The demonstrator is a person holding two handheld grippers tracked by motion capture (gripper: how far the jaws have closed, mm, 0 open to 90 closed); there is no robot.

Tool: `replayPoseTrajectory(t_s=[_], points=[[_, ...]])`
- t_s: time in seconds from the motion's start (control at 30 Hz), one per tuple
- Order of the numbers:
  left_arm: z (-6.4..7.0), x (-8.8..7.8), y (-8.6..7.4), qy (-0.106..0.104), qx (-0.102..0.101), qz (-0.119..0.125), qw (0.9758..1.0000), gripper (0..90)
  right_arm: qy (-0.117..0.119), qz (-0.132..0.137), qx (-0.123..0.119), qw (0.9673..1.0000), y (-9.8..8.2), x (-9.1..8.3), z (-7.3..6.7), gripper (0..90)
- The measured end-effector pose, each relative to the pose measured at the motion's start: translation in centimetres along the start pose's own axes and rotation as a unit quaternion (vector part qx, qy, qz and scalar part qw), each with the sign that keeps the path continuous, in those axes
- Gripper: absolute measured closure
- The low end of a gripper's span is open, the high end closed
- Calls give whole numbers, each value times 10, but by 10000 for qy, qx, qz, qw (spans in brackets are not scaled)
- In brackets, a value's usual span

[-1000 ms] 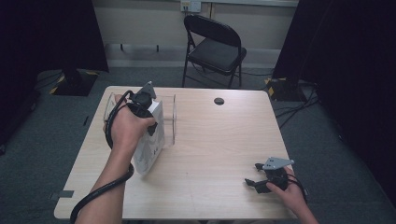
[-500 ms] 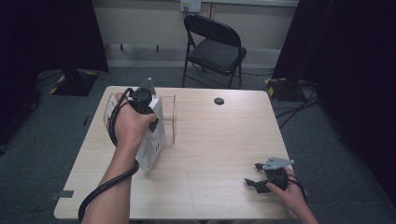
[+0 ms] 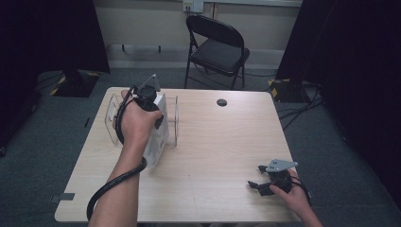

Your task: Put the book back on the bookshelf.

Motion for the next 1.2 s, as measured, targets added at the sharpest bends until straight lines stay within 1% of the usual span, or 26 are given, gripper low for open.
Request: replayPoseTrajectory(t_s=[0.03, 0.1, 0.13, 0.2, 0.23, 0.27, 0.3, 0.33, 0.37, 0.4, 0.43, 0.47, 0.53, 0.67, 0.8, 0.9, 0.93, 1.03, 1.1, 1.2], points=[[0, 0, 1, 65, 27, 6, 10000, 535, 3, 6, -8, 10000, 0, 0, 0, 193], [0, 0, 3, 56, 74, -1, 10000, 535, -1, 4, -9, 10000, 0, 0, 0, 193], [2, 0, 3, 50, -22, 13, 10000, 535, 3, 4, -8, 10000, 0, 0, 0, 193], [2, 1, 5, 40, -56, -25, 10000, 535, 13, 1, -24, 10000, 0, 0, 0, 193], [1, 1, 6, 34, 20, -60, 10000, 534, 15, 0, -26, 10000, 0, 0, 0, 193], [2, 1, 6, 73, 22, -72, 9999, 535, 13, -4, -20, 10000, 0, 0, 0, 193], [3, 2, 7, 71, -24, -75, 9999, 535, 11, -2, -30, 10000, 0, 0, 0, 193], [4, 2, 7, 73, -10, -93, 9999, 534, 16, 0, -26, 10000, 0, 0, 0, 193], [3, 3, 8, 94, 77, -117, 9999, 534, 15, -4, -25, 10000, 0, 0, 0, 193], [3, 3, 9, 91, 75, -119, 9999, 534, 15, -5, -24, 10000, 0, 0, 0, 193], [3, 3, 9, 136, 25, -103, 9999, 535, 13, -9, -17, 10000, 0, 0, 0, 193], [4, 4, 10, 106, -52, -91, 9999, 535, 14, -8, -20, 10000, 0, 0, 0, 193], [4, 5, 11, 109, -94, -86, 9999, 535, 13, -17, -4, 10000, 0, 0, 0, 193], [4, 6, 13, 147, -93, -83, 9998, 535, 11, -12, -20, 10000, 0, 0, 0, 193], [3, 7, 15, 137, -173, -96, 9997, 534, 15, -13, -16, 10000, 0, 0, 0, 193], [3, 7, 16, 179, -168, -116, 9996, 535, 11, -14, -17, 10000, 0, 0, 0, 193], [3, 7, 17, 145, -183, -129, 9996, 535, 16, -12, -18, 10000, 0, 0, 0, 193], [3, 8, 18, 190, -181, -121, 9996, 534, 18, -11, -20, 10000, 0, 0, 0, 193], [2, 8, 19, 164, -150, -133, 9997, 534, 13, -16, -28, 10000, 0, 0, 0, 193], [3, 9, 20, 187, -204, -96, 9996, 534, 17, -17, -26, 10000, 0, 0, 0, 193]])
Point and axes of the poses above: each handheld gripper's, and its own axes: x roughly forward along the jaws, y roughly out of its top, z roughly to its right, the point moved 5 cm from there along x, roughly forward along the jaws, and after that the axes turned 14 degrees about z, right-handed, at the moved point
